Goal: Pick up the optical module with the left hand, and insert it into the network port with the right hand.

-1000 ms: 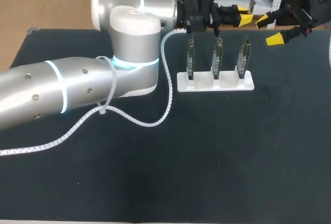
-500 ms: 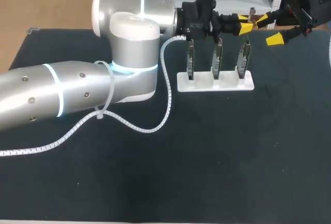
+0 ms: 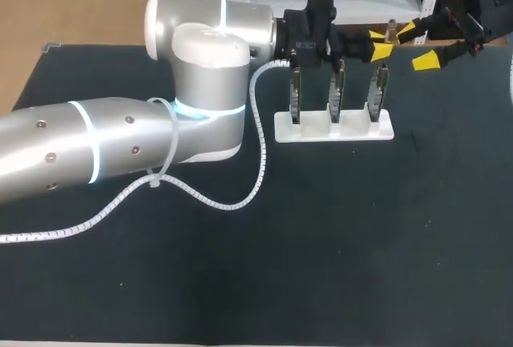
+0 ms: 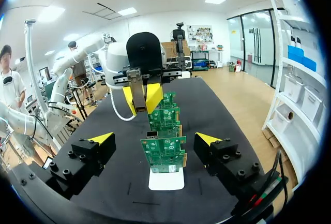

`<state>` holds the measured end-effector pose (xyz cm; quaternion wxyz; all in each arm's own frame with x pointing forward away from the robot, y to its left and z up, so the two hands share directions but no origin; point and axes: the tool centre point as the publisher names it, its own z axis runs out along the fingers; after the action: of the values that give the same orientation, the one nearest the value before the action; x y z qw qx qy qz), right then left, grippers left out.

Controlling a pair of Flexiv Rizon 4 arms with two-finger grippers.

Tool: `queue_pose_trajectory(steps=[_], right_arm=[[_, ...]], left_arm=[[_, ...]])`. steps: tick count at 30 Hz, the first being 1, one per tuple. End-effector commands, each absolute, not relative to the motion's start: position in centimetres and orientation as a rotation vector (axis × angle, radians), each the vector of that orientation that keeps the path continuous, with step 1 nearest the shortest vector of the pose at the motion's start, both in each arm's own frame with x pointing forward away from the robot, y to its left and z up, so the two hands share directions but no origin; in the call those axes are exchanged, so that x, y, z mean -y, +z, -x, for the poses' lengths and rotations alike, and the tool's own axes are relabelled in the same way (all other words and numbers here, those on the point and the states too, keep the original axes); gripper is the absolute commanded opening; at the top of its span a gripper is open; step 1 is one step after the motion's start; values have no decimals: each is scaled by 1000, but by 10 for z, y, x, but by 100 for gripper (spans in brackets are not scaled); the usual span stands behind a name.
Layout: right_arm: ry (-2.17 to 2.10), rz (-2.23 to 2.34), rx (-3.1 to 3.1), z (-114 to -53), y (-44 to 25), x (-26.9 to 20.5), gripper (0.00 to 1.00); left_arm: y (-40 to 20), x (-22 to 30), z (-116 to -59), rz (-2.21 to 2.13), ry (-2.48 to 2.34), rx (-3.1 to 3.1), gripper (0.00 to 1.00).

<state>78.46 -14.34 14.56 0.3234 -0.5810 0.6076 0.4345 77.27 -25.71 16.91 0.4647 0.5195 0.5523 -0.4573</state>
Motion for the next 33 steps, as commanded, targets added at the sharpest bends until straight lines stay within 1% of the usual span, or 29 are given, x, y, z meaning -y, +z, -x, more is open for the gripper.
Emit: queue_pose_trajectory(steps=[1, 33], right_arm=[[1132, 1522, -1596, -782, 146, 143, 100], [1132, 1522, -1596, -782, 146, 143, 100]], left_arm=[[168, 258, -774, -1280, -1121, -1361, 0], [160, 263, -779, -1279, -1080, -1406, 0]])
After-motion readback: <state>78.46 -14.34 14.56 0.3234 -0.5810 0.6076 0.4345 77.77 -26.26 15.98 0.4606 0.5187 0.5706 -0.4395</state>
